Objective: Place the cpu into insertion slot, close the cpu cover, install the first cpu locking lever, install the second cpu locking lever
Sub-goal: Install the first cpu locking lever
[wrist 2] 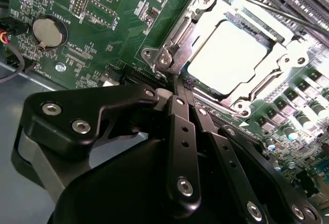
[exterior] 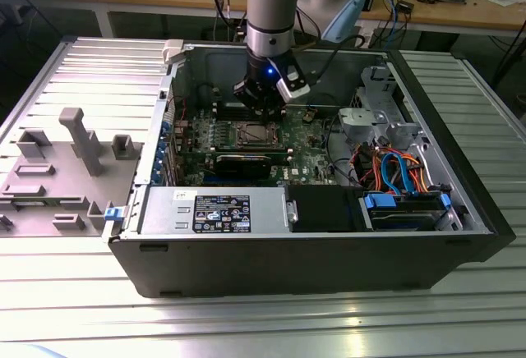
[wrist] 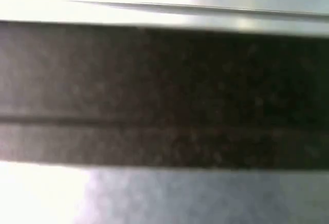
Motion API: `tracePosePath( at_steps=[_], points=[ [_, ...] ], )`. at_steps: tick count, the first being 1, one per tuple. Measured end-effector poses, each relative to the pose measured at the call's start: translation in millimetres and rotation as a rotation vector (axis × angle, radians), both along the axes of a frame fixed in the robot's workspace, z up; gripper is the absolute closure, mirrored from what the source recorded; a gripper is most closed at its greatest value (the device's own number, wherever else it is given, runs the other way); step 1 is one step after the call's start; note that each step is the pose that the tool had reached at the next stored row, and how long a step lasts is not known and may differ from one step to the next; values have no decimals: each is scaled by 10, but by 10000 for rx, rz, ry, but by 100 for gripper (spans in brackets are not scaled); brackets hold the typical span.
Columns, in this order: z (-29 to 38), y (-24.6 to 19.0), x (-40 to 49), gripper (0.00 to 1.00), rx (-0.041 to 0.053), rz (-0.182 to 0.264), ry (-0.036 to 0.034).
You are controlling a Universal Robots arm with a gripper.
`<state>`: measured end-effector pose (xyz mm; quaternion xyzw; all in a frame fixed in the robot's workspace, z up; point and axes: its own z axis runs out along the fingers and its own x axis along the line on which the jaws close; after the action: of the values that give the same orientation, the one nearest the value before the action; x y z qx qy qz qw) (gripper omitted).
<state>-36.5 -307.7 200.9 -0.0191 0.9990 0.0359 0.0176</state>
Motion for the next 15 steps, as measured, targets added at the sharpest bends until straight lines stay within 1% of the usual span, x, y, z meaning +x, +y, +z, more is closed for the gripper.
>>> tracePosePath(
  at_steps=[1, 2, 3, 4, 6, 7, 8, 9, 12, 15],
  points=[
    [0, 0, 0, 89, 85, 0, 1],
    [0, 0, 0, 89, 131, 1, 1],
    [1, 1, 0, 89, 145, -1, 1],
    [11, 1, 0, 89, 147, -1, 1],
    [66, 0, 0, 89, 141, 0, 3],
    [78, 0, 0, 89, 142, 0, 3],
    [80, 0, 0, 89, 144, 0, 2],
    [81, -11, 1, 89, 140, 3, 3],
    [79, -56, 0, 89, 142, 1, 3],
    [79, -59, 0, 89, 142, -1, 3]
  ],
)
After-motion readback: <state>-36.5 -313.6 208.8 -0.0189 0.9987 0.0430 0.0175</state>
